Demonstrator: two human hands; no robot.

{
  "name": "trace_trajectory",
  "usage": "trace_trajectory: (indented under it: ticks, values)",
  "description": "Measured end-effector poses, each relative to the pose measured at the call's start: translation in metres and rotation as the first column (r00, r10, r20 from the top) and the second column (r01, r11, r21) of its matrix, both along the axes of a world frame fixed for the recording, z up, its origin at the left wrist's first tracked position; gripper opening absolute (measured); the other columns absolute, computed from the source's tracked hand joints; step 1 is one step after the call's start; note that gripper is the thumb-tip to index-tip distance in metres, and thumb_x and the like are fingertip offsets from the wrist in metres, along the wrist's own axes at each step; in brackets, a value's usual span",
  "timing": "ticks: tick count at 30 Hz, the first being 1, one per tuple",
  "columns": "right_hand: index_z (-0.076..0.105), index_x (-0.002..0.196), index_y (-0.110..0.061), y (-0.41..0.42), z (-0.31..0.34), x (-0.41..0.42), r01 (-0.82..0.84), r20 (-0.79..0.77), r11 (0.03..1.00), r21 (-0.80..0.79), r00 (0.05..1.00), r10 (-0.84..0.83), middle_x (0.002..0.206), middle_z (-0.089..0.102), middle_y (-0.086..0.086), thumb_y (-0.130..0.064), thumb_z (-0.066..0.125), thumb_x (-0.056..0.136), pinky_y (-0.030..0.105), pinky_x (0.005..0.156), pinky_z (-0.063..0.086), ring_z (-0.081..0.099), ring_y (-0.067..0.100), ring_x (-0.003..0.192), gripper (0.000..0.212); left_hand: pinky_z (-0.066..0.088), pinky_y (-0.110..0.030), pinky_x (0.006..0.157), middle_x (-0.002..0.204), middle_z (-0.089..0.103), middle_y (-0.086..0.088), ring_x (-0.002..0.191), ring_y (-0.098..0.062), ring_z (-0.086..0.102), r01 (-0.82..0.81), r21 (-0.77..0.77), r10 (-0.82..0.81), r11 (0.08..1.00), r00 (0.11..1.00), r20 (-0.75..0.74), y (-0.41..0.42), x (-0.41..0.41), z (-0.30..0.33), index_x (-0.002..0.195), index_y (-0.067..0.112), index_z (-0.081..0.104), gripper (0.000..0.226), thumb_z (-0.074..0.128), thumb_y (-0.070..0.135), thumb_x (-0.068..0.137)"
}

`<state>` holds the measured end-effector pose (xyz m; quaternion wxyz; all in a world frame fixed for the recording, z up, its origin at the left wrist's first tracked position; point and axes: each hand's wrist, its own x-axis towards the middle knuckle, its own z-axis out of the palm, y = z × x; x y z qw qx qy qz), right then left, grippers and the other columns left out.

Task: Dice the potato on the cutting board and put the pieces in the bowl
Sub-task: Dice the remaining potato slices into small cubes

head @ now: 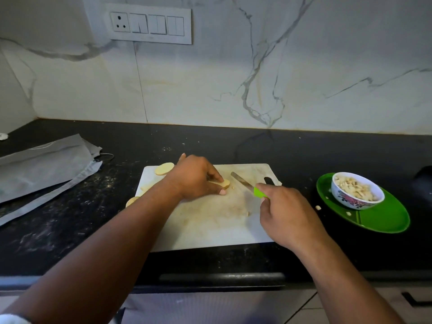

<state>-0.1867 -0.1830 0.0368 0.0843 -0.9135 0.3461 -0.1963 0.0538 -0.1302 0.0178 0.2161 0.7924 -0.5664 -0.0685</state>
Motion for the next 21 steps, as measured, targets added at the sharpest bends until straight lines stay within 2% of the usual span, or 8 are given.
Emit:
trace_trajectory:
  ticks: [2, 5, 8, 10, 12, 16, 18, 21]
  values:
    - [0.055, 0.137, -0.030, 0.005, 0.000, 0.000, 0.012, 0.005, 1.000, 0.016, 1.000, -0.012, 0.098, 0.071, 0.000, -0.018, 0.047, 0.094, 0.028, 0.072, 0.056, 0.067, 0.019, 0.083, 0.046, 0.042, -0.057, 0.114, 0.101, 0.073, 0.021, 0.096, -0.004, 0.063, 0.026, -0.002, -0.026, 1.000, 1.000, -0.013, 0.000, 0.002, -0.003, 0.111, 0.040, 0.079, 0.042, 0.081, 0.064, 0.077]
    - [0.059, 0.135, -0.030, 0.010, 0.004, 0.004, 0.016, 0.009, 0.999, 0.029, 1.000, -0.016, 0.098, 0.072, -0.002, -0.017, 0.049, 0.094, 0.025, 0.067, 0.055, 0.066, 0.015, 0.075, 0.044, 0.042, -0.059, 0.112, 0.097, 0.072, 0.027, 0.097, -0.003, 0.063, 0.042, -0.020, -0.043, 0.999, 0.999, -0.019, 0.002, 0.009, -0.009, 0.108, 0.046, 0.078, 0.027, 0.078, 0.058, 0.084]
    - [0.061, 0.132, -0.029, 0.012, 0.006, 0.011, 0.016, 0.020, 1.000, 0.005, 1.000, -0.016, 0.102, 0.072, -0.001, -0.016, 0.049, 0.093, 0.024, 0.072, 0.053, 0.066, 0.016, 0.088, 0.043, 0.040, -0.057, 0.115, 0.103, 0.076, 0.026, 0.102, -0.004, 0.066, 0.014, -0.056, -0.017, 0.998, 0.999, -0.044, 0.003, 0.009, -0.011, 0.103, 0.045, 0.080, 0.021, 0.080, 0.053, 0.084]
    - [0.062, 0.131, -0.029, 0.013, 0.007, 0.017, 0.017, 0.018, 1.000, -0.010, 1.000, -0.017, 0.105, 0.071, -0.001, -0.013, 0.049, 0.092, 0.025, 0.078, 0.051, 0.063, 0.017, 0.102, 0.044, 0.031, -0.060, 0.120, 0.106, 0.075, 0.026, 0.108, -0.004, 0.065, -0.008, -0.051, 0.006, 0.999, 1.000, -0.030, 0.003, 0.007, -0.011, 0.103, 0.043, 0.081, 0.021, 0.079, 0.054, 0.085]
    - [0.060, 0.133, -0.030, 0.016, 0.009, 0.022, 0.024, -0.011, 1.000, 0.001, 1.000, -0.024, 0.110, 0.070, -0.003, -0.012, 0.050, 0.090, 0.022, 0.080, 0.050, 0.062, 0.017, 0.106, 0.047, 0.023, -0.063, 0.121, 0.108, 0.075, 0.026, 0.111, -0.005, 0.063, -0.030, -0.046, 0.029, 0.999, 0.999, -0.021, 0.004, 0.006, -0.011, 0.102, 0.044, 0.081, 0.020, 0.077, 0.056, 0.086]
    - [0.064, 0.126, -0.028, 0.023, 0.012, 0.025, 0.010, -0.036, 1.000, 0.005, 0.999, -0.010, 0.104, 0.070, -0.005, -0.014, 0.051, 0.091, 0.020, 0.071, 0.049, 0.064, 0.015, 0.090, 0.040, 0.023, -0.066, 0.120, 0.105, 0.073, 0.030, 0.110, -0.005, 0.061, -0.055, -0.032, 0.054, 0.998, 0.998, -0.026, 0.003, 0.006, -0.013, 0.098, 0.046, 0.081, 0.017, 0.076, 0.058, 0.086]
    - [0.063, 0.126, -0.029, 0.028, 0.013, 0.023, 0.006, -0.052, 1.000, 0.004, 0.999, -0.006, 0.102, 0.068, -0.005, -0.016, 0.052, 0.092, 0.018, 0.064, 0.045, 0.057, 0.013, 0.078, 0.038, 0.025, -0.065, 0.120, 0.104, 0.072, 0.031, 0.108, -0.003, 0.061, -0.059, -0.030, 0.058, 0.998, 0.998, -0.038, 0.002, 0.005, -0.013, 0.097, 0.045, 0.081, 0.016, 0.076, 0.056, 0.087]
    - [0.061, 0.129, -0.031, 0.039, 0.018, 0.010, 0.010, -0.106, 1.000, 0.010, 0.994, -0.009, 0.106, 0.067, -0.005, -0.019, 0.052, 0.092, 0.017, 0.063, 0.044, 0.057, 0.012, 0.080, 0.039, 0.021, -0.067, 0.120, 0.106, 0.072, 0.030, 0.109, -0.002, 0.060, -0.066, -0.028, 0.064, 0.997, 0.997, -0.044, 0.001, 0.003, -0.014, 0.097, 0.044, 0.081, 0.015, 0.076, 0.055, 0.088]
